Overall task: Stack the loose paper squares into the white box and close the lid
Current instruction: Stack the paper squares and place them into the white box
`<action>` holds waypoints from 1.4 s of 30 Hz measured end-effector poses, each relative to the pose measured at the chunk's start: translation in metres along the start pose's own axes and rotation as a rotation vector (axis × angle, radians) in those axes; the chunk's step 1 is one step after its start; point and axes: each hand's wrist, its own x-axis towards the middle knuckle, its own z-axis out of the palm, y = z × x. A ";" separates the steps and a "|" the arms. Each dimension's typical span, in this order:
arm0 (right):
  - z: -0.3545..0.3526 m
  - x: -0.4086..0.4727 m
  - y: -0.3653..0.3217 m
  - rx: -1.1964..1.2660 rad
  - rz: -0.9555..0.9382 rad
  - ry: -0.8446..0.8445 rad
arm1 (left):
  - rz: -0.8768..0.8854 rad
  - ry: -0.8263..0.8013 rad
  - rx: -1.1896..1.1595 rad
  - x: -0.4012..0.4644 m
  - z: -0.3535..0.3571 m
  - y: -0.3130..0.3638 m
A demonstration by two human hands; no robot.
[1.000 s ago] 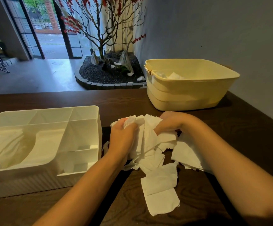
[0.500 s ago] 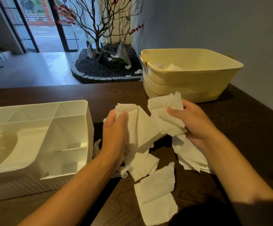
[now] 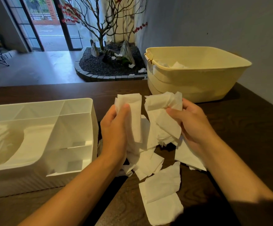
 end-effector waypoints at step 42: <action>0.013 -0.007 -0.003 -0.096 -0.167 -0.061 | -0.057 -0.201 -0.137 -0.009 0.001 0.013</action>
